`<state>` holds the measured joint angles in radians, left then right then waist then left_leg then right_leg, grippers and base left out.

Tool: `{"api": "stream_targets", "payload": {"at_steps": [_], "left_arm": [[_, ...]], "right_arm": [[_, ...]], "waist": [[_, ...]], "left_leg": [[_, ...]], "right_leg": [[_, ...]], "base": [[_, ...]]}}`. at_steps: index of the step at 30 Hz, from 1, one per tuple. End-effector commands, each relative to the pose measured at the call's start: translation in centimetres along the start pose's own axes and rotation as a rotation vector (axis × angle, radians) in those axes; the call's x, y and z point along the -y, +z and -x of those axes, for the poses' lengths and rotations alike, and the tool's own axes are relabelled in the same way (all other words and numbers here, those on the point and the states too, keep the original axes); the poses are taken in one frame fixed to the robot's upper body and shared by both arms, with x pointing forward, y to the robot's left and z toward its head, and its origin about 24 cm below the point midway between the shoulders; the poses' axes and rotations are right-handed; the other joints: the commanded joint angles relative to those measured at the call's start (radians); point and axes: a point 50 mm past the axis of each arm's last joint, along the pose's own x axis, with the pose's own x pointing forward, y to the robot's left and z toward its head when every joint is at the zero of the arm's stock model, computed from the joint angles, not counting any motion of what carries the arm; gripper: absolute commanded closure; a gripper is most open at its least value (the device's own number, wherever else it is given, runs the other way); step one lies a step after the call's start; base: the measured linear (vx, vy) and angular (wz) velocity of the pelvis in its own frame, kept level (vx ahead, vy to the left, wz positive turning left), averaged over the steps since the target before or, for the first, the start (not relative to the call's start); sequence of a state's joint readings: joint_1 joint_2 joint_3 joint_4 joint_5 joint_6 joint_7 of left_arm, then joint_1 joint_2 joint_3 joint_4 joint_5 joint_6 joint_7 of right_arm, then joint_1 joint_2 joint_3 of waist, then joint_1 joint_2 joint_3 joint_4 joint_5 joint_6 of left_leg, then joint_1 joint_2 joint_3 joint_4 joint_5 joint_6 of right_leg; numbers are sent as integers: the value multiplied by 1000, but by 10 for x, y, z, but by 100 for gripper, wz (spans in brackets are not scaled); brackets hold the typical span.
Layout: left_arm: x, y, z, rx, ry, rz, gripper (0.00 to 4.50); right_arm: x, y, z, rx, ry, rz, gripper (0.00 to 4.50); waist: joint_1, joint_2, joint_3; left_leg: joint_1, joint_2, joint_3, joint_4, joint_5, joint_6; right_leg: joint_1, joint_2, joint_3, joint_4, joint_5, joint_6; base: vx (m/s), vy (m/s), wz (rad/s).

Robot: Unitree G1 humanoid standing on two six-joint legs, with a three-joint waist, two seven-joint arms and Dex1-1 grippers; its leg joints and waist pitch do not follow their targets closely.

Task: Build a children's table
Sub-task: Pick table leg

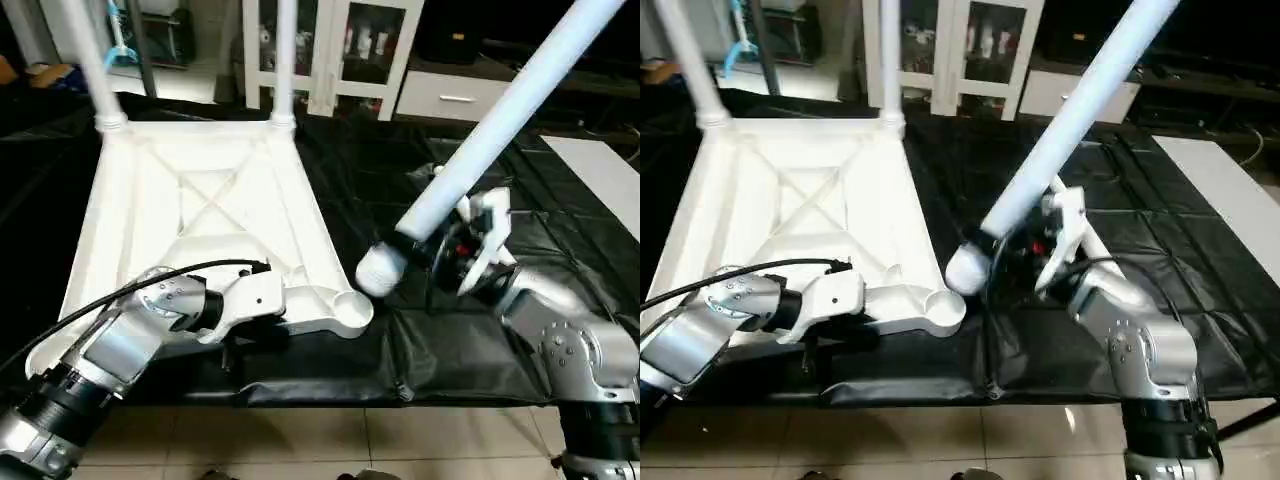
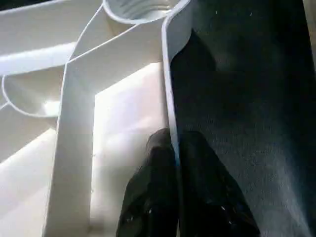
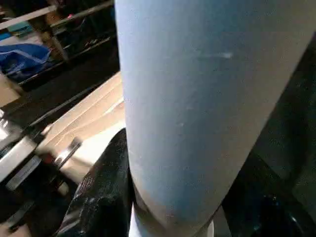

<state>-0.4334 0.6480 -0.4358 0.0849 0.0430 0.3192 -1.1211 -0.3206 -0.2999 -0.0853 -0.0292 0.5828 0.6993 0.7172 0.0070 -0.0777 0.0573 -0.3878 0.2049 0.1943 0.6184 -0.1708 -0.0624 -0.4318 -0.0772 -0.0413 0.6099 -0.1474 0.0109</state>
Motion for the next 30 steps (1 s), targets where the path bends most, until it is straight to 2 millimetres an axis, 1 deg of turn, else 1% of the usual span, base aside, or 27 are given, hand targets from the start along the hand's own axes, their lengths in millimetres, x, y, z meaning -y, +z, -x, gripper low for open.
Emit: {"api": "stream_targets", "payload": {"at_steps": [1,2,3,4,5,6,7,8,9,10,11,12,13,14,16,18,19,20,21,22,24,26,27,28,29,30], "left_arm": [[-2,5,-3,-11,-3,-22,449],[-2,6,-3,-10,-5,-21,449],[-2,6,-4,-8,-4,-21,449],[-2,7,-5,-3,-3,-17,450],[-2,7,-5,-3,-3,-17,450],[-2,8,-6,8,-2,-9,450],[-2,9,-7,11,-3,-6,450],[-2,9,-7,12,-3,-5,450],[-1,9,-7,13,-4,-4,450],[-1,9,-7,12,-6,-3,450],[0,9,-7,12,-7,-3,450],[0,9,-7,12,-8,-1,450],[0,9,-7,12,-8,-1,450],[1,10,-7,13,-9,1,450],[1,10,-7,14,-8,2,450],[1,11,-7,15,-8,2,450],[1,11,-8,16,-5,5,450],[1,11,-8,16,-3,5,450],[0,11,-8,14,-2,5,450],[0,11,-8,13,-2,3,450],[-1,11,-8,13,-1,2,450],[-2,12,-9,12,-3,-2,450],[-2,12,-9,11,-3,-3,450],[-2,13,-9,11,-3,-3,450],[-2,13,-9,11,-3,-3,450],[-2,13,-9,10,-5,-5,450]], "right_arm": [[5,-2,1,-30,-4,-29,264],[7,-4,0,-37,-13,-32,264],[12,-5,-1,-41,-36,-45,264],[16,-4,-3,-35,-52,-68,264],[16,-4,-3,-35,-52,-68,264],[21,0,-6,-17,-63,-109,264],[23,1,-7,-13,-61,-123,264],[23,1,-8,-13,-61,-124,264],[24,1,-9,-15,-62,-130,264],[25,0,-11,-32,-53,-139,264],[25,-1,-12,-40,-47,-147,264],[25,-2,-13,-49,-41,-155,264],[25,-2,-13,-51,-39,-157,264],[24,-3,-14,-58,-28,-165,264],[23,-3,-15,-61,-10,-172,264],[22,-3,-16,-60,-4,-175,264],[20,-1,-17,-53,18,-185,264],[18,0,-18,-50,32,-192,264],[18,0,-18,-50,35,-194,264],[18,-1,-19,-51,36,-200,264],[19,-2,-20,-52,40,-204,264],[19,-4,-21,-55,42,-211,264],[19,-6,-22,-57,42,-216,264],[20,-6,-23,-58,40,-216,264],[20,-6,-23,-58,40,-216,264],[21,-7,-23,-62,33,-211,264]], "waist": [[-5,27,-57],[-6,25,-56],[-7,25,-54],[-9,22,-52],[-12,23,-52],[-11,22,-51],[-15,18,-50],[-13,22,-51],[-13,23,-50],[-13,25,-50],[-14,22,-48],[-13,24,-48],[-13,24,-48],[-13,22,-48],[-11,18,-49],[-10,19,-49],[-8,20,-48],[-8,21,-49],[-7,21,-49],[-7,25,-49],[-8,24,-49],[-9,27,-49],[-9,27,-48],[-8,27,-48],[-7,28,-48],[-8,27,-49]], "left_leg": [[40,17,-30,-83,-508,-73],[41,16,-29,-82,-511,-72],[40,16,-31,-82,-512,-72],[38,15,-31,-82,-511,-71],[39,14,-34,-81,-514,-72],[40,14,-33,-80,-510,-69],[36,15,-35,-82,-505,-67],[37,15,-36,-82,-501,-68],[38,17,-36,-84,-499,-68],[39,18,-36,-87,-500,-69],[37,19,-36,-90,-502,-70],[39,18,-35,-91,-508,-71],[39,18,-35,-91,-508,-71],[41,18,-33,-91,-510,-69],[37,18,-32,-92,-493,-64],[37,18,-30,-91,-481,-61],[39,18,-28,-91,-478,-59],[38,18,-28,-91,-473,-59],[39,18,-27,-91,-475,-58],[38,19,-29,-92,-479,-62],[38,19,-29,-92,-483,-64],[39,19,-30,-92,-493,-68],[39,18,-31,-92,-497,-68],[42,18,-30,-91,-503,-68],[43,18,-30,-91,-506,-68],[40,18,-32,-92,-505,-69]], "right_leg": [[16,-42,18,-107,-594,-93],[14,-43,18,-111,-604,-91],[15,-44,16,-112,-618,-87],[15,-44,15,-113,-626,-85],[16,-45,11,-115,-646,-80],[15,-47,11,-117,-656,-75],[18,-48,9,-118,-659,-75],[20,-48,8,-116,-654,-77],[19,-48,9,-116,-644,-80],[19,-47,10,-114,-615,-89],[20,-46,10,-111,-596,-95],[18,-45,12,-112,-585,-99],[18,-45,12,-112,-585,-99],[17,-46,14,-112,-574,-106],[20,-48,17,-109,-561,-111],[20,-49,19,-109,-554,-113],[17,-49,21,-110,-555,-114],[19,-48,21,-109,-548,-116],[18,-48,21,-109,-549,-115],[18,-47,20,-108,-549,-116],[18,-48,20,-108,-553,-115],[17,-48,19,-109,-563,-114],[17,-48,18,-110,-568,-112],[15,-48,18,-112,-576,-109],[15,-48,18,-113,-580,-109],[17,-49,18,-112,-579,-109]], "base": [[0,0,0],[0,0,0],[0,0,0],[0,0,0],[0,0,0],[0,0,0],[0,0,0],[0,0,0],[0,0,0],[0,0,0],[0,0,0],[0,0,0],[0,0,0],[0,0,0],[0,0,0],[0,0,0],[0,0,0],[0,0,0],[0,0,0],[0,0,0],[0,0,0],[0,0,0],[0,0,0],[0,0,0],[0,0,0],[0,0,0]]}}
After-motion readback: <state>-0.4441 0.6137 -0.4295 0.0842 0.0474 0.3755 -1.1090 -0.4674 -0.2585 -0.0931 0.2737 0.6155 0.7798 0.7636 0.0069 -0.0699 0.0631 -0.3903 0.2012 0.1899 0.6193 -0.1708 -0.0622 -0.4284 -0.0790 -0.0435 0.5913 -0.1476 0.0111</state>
